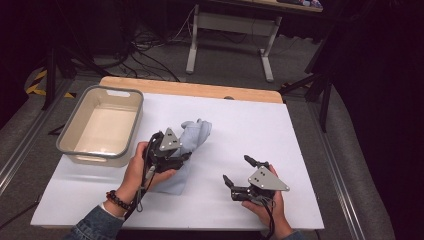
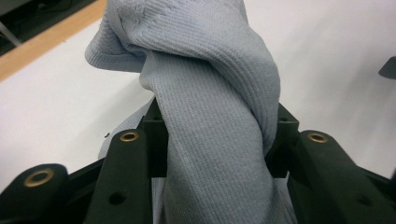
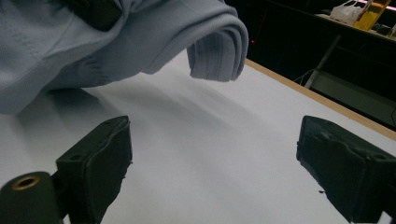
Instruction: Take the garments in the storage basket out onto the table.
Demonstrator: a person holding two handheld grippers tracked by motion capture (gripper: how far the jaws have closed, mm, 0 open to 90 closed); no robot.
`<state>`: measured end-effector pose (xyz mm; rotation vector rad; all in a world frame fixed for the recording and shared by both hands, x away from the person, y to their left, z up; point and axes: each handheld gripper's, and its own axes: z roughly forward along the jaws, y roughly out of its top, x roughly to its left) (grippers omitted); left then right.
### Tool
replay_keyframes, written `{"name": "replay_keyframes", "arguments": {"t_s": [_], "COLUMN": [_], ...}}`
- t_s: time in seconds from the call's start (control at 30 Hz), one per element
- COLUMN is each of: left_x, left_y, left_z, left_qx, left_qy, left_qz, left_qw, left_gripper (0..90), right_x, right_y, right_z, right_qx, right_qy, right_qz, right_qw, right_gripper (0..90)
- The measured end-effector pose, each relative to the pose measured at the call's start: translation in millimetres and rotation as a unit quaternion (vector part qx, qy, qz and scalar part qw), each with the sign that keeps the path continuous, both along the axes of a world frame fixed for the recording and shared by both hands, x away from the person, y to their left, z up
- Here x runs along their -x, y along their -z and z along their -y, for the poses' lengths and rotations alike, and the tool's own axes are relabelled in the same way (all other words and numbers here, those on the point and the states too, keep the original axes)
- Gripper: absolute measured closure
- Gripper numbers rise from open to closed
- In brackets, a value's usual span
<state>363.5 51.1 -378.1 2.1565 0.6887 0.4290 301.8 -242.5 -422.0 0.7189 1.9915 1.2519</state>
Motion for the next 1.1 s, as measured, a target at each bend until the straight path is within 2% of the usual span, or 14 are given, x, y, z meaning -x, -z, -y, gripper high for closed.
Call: {"name": "replay_keyframes", "arguments": {"t_s": [0.1,0.37,0.53,0.63,0.7,0.77,0.87,0.93,1.03,1.1], "left_x": [-1.5,-5.4,-8.7,-10.0,-9.0,-7.5,-5.0,-1.7,3.9,6.4], "left_y": [7.1,21.6,29.5,31.6,31.7,30.4,25.8,20.4,11.3,6.9], "left_z": [8.3,25.2,28.2,30.1,32.1,32.2,27.8,22.6,14.1,8.0], "left_qx": [-0.009,-0.030,-0.027,-0.022,-0.021,-0.019,0.001,0.019,0.033,0.036], "left_qy": [0.002,0.012,0.007,0.018,0.026,0.028,0.039,0.046,0.048,0.046], "left_qz": [-0.014,-0.035,-0.044,-0.048,-0.042,-0.037,-0.028,-0.016,0.004,0.010], "left_qw": [0.9999,0.9989,0.9986,0.9985,0.9985,0.9987,0.9988,0.9986,0.9983,0.9982], "left_gripper": [55.6,53.4,51.0,43.7,34.2,28.5,20.7,19.3,17.9,16.7], "right_x": [-0.3,-0.3,-0.7,-0.8,-1.2,-1.3,-1.7,-1.9,-2.1,-1.8], "right_y": [0.2,0.4,0.6,0.7,1.0,1.0,1.1,1.3,1.2,1.1], "right_z": [0.2,0.1,0.4,0.4,0.5,0.6,1.0,1.1,1.0,0.8], "right_qx": [0.000,0.002,0.002,0.003,0.003,0.003,0.003,0.004,0.003,0.004], "right_qy": [-0.001,-0.002,-0.002,-0.002,-0.001,0.000,-0.001,-0.001,0.000,-0.001], "right_qz": [-0.001,-0.002,-0.004,-0.004,-0.005,-0.006,-0.006,-0.007,-0.008,-0.007], "right_qw": [1.0000,1.0000,1.0000,1.0000,1.0000,1.0000,1.0000,1.0000,1.0000,1.0000], "right_gripper": [10.8,10.8,10.8,10.8,10.8,10.8,10.8,10.8,10.8,10.8]}}
